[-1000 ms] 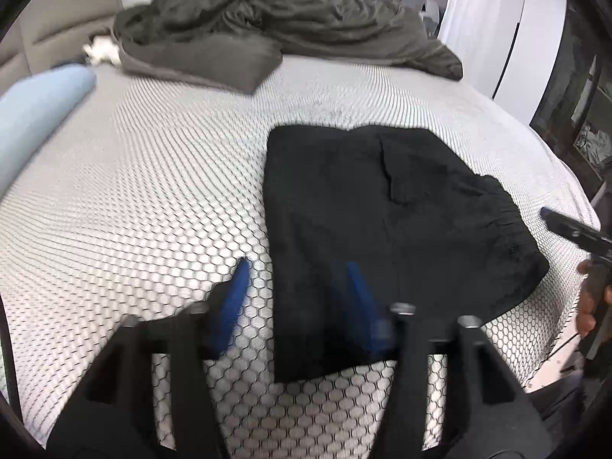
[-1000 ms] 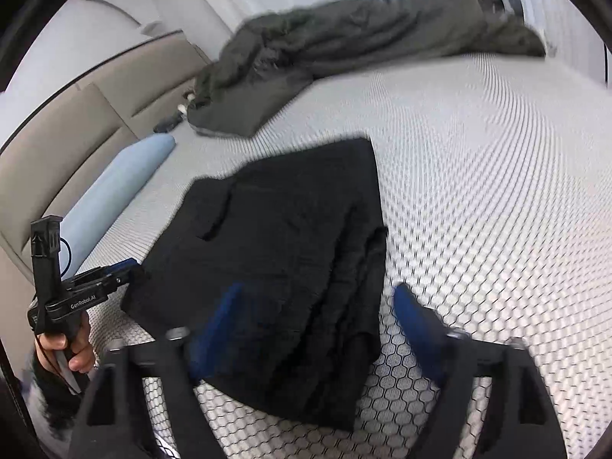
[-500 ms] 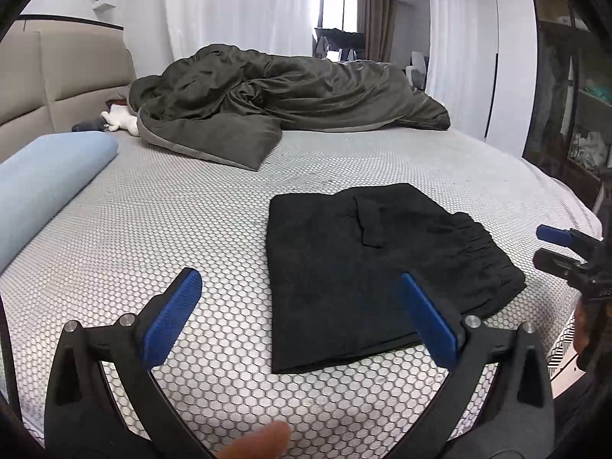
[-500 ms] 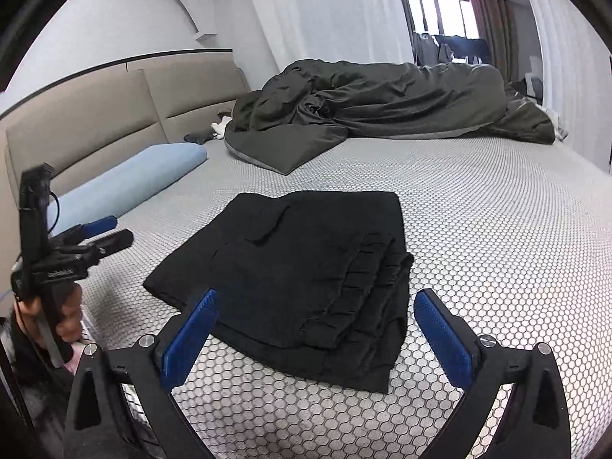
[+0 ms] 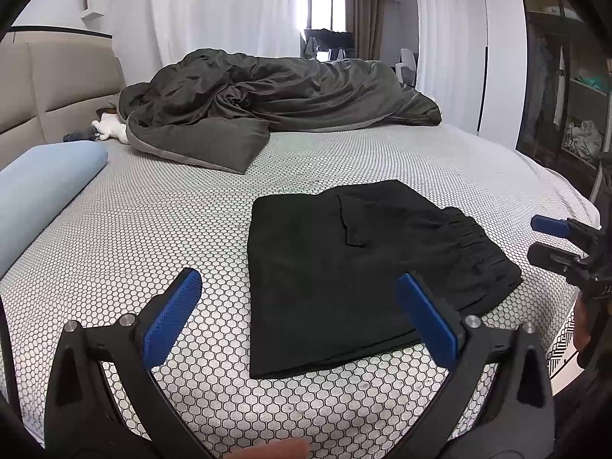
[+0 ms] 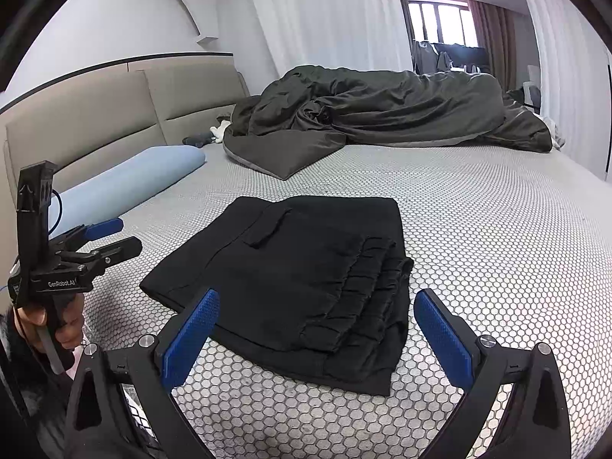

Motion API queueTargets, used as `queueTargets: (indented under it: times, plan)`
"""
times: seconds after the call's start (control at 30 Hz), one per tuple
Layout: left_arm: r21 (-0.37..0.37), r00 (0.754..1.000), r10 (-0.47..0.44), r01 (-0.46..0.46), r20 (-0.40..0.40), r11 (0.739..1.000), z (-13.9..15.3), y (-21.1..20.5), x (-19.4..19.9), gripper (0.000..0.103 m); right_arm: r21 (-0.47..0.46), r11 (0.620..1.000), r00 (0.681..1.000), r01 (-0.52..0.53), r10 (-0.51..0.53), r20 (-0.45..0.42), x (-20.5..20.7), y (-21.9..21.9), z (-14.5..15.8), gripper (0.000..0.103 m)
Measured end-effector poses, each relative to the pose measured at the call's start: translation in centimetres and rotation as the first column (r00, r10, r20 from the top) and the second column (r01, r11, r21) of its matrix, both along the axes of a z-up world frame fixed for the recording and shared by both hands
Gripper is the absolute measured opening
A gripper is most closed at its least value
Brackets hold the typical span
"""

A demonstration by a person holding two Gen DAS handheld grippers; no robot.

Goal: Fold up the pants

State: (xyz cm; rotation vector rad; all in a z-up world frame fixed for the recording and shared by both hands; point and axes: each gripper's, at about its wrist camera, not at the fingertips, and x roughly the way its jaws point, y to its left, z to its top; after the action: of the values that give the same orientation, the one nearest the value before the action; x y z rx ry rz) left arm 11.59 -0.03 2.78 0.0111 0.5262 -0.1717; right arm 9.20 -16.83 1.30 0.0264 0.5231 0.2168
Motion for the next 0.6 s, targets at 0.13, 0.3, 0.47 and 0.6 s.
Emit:
queueTargets:
  times: [0.13,0.3,0.47,0.6]
  plan:
    - [-0.001,1.0,0.003,-0.003,0.002,1.0,-0.07,0.07,0.15,0.103,-0.003,1.0,1.0,-0.008,0.008,0.009,0.02,0.52,0.05,0.103]
    - [0.001,1.0,0.008,-0.008,-0.004,1.0,-0.2,0.13,0.22,0.103,-0.003,1.0,1.0,-0.01,0.01,0.01,0.2,0.75,-0.01,0.103]
    - [-0.002,1.0,0.006,-0.006,-0.01,1.0,-0.23,0.39,0.28,0.103,0.006,1.0,1.0,-0.006,0.006,0.015,0.27,0.69,0.0,0.103]
    - [0.0,1.0,0.008,-0.008,-0.013,1.0,-0.36,0.29,0.43,0.103,0.01,1.0,1.0,-0.001,0.001,0.02,0.33,0.65,0.05,0.103]
